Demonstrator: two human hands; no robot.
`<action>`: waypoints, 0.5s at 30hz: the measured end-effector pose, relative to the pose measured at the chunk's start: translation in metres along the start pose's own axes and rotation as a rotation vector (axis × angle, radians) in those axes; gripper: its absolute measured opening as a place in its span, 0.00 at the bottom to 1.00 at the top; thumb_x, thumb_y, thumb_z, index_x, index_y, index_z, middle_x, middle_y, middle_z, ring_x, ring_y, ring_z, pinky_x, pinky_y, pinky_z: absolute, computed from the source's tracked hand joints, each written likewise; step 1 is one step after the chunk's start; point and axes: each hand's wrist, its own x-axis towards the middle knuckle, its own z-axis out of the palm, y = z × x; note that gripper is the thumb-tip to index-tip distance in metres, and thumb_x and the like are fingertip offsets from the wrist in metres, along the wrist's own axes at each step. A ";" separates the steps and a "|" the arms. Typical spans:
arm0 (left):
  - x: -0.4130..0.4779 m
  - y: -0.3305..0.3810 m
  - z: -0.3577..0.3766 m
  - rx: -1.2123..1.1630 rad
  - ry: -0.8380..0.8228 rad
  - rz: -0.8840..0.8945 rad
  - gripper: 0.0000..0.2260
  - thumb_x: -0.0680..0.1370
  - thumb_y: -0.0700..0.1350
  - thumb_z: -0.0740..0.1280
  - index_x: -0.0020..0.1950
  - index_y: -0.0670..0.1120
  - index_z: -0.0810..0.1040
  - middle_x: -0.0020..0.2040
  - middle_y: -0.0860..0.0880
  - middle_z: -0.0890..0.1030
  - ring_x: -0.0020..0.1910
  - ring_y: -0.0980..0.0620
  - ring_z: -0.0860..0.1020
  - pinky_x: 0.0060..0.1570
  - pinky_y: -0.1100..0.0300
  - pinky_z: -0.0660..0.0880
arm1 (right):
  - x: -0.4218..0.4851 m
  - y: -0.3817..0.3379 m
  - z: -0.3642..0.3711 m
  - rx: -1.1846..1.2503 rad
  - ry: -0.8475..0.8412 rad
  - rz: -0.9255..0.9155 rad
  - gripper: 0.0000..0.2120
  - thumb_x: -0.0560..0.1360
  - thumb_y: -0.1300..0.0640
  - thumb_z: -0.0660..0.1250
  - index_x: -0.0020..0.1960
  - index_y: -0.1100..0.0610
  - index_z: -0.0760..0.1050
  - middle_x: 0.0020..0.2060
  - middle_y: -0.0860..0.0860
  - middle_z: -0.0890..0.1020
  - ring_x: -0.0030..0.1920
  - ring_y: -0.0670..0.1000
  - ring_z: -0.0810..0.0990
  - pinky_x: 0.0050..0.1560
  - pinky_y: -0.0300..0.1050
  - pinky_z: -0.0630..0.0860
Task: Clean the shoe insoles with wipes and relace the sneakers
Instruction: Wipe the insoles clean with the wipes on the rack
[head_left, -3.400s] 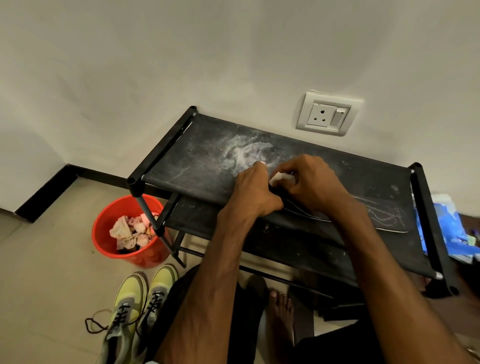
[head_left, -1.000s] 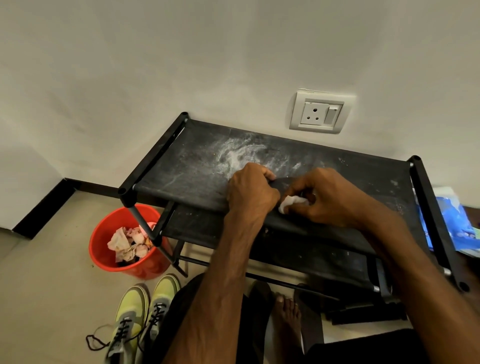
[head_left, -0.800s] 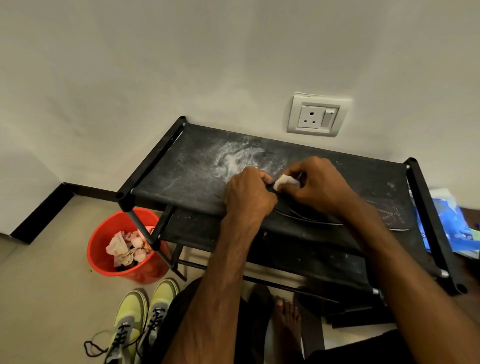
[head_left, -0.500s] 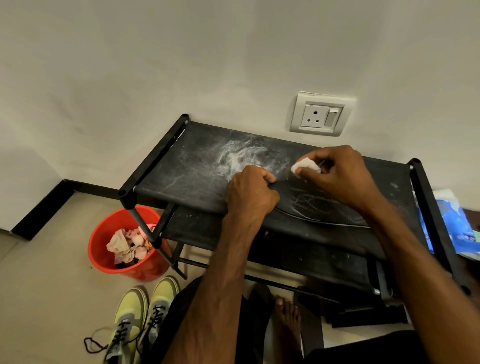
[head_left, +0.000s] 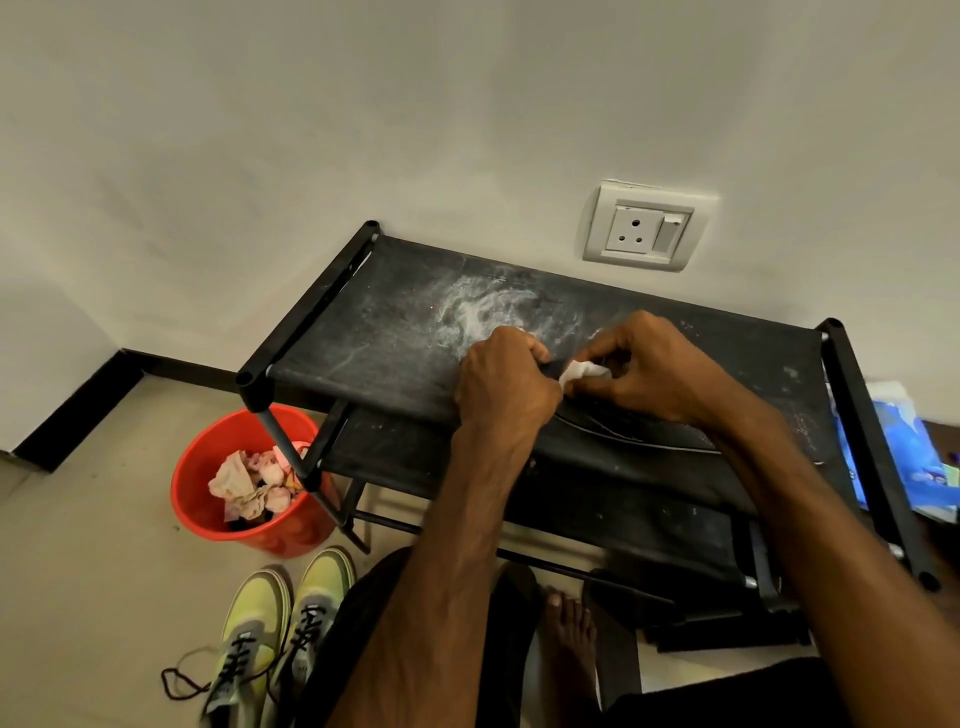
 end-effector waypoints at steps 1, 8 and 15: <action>0.000 0.000 0.000 -0.002 0.001 0.005 0.15 0.73 0.38 0.74 0.58 0.48 0.84 0.54 0.49 0.84 0.55 0.51 0.81 0.59 0.53 0.78 | -0.002 -0.001 -0.002 0.009 -0.040 -0.005 0.06 0.71 0.50 0.77 0.48 0.43 0.87 0.35 0.43 0.85 0.31 0.42 0.78 0.31 0.38 0.74; 0.001 0.002 0.003 0.017 0.008 -0.021 0.15 0.72 0.37 0.72 0.56 0.50 0.84 0.55 0.49 0.83 0.57 0.50 0.80 0.61 0.52 0.78 | 0.014 0.011 0.011 -0.028 0.279 0.193 0.08 0.72 0.46 0.76 0.50 0.45 0.87 0.39 0.44 0.86 0.37 0.44 0.82 0.41 0.50 0.81; 0.002 -0.001 0.001 -0.011 -0.001 0.004 0.15 0.72 0.38 0.76 0.58 0.48 0.84 0.54 0.49 0.84 0.55 0.51 0.81 0.58 0.52 0.80 | 0.002 -0.003 0.003 0.001 0.002 -0.028 0.06 0.72 0.49 0.76 0.50 0.46 0.87 0.31 0.40 0.82 0.29 0.40 0.76 0.30 0.34 0.69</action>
